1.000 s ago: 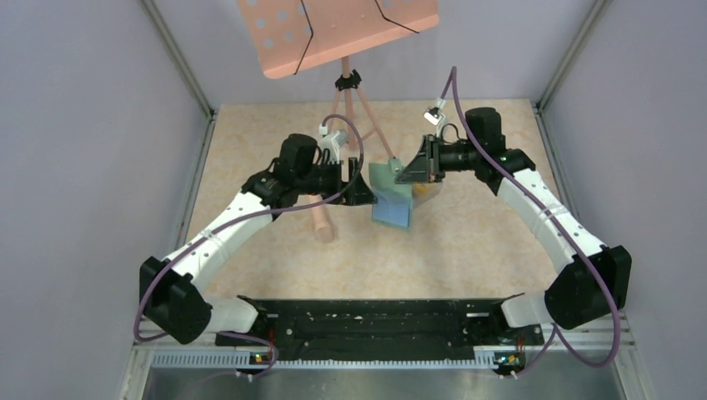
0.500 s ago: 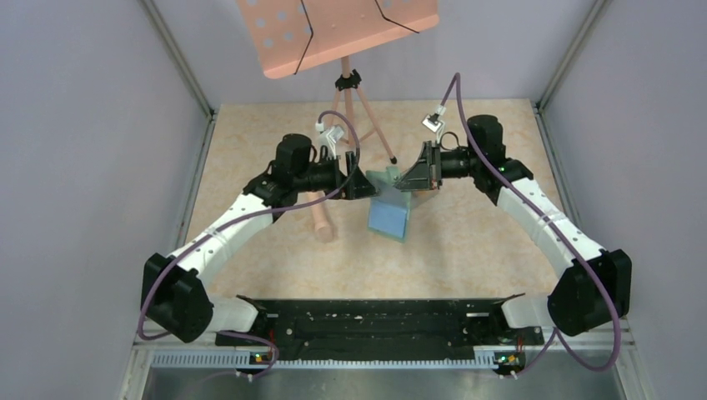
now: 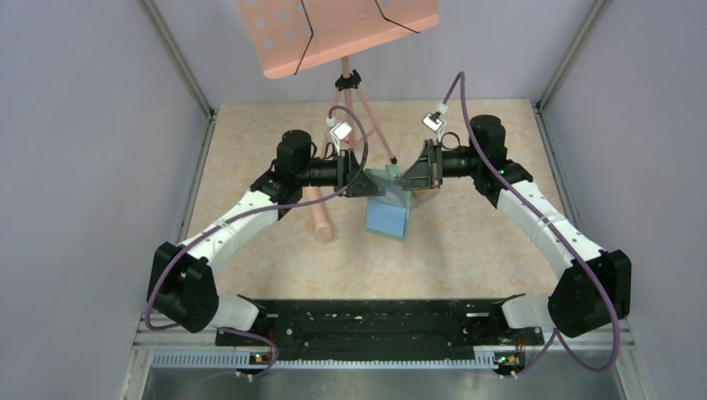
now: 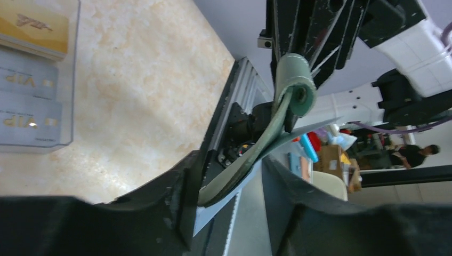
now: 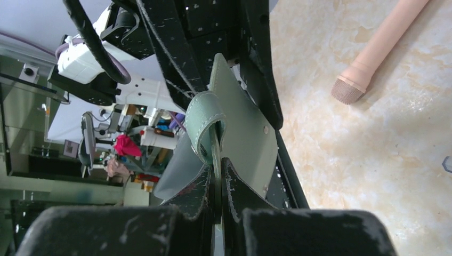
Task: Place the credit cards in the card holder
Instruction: Open the card holder at the center of the board.
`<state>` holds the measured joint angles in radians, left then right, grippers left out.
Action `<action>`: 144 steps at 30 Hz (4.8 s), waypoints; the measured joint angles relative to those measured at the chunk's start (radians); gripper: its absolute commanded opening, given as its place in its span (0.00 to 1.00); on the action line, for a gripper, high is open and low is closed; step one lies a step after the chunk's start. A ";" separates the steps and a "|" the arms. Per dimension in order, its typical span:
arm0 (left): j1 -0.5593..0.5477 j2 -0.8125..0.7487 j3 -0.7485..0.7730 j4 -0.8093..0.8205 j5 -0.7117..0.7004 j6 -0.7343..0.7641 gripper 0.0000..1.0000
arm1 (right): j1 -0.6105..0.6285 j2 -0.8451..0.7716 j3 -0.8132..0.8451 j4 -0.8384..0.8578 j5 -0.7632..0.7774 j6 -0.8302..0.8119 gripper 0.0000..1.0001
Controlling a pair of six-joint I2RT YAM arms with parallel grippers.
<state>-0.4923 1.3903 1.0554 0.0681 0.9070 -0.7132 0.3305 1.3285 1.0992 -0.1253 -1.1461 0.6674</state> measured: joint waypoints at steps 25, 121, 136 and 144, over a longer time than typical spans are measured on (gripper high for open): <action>0.039 -0.022 0.132 -0.487 0.012 0.252 0.00 | -0.028 0.041 0.189 -0.443 0.220 -0.362 0.87; -0.097 0.081 0.023 -0.261 -0.322 -0.021 0.78 | -0.235 -0.034 -0.593 -0.159 0.607 -0.118 0.30; -0.206 0.166 -0.057 -0.250 -0.409 -0.158 0.76 | -0.235 -0.226 -0.490 -0.385 0.850 -0.136 0.79; -0.242 0.270 -0.055 -0.257 -0.406 -0.186 0.76 | -0.235 -0.220 -0.336 -0.464 0.885 -0.222 0.53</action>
<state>-0.7341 1.6604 1.0000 -0.1890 0.5007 -0.8993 0.0952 1.1088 0.7628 -0.5896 -0.2615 0.4458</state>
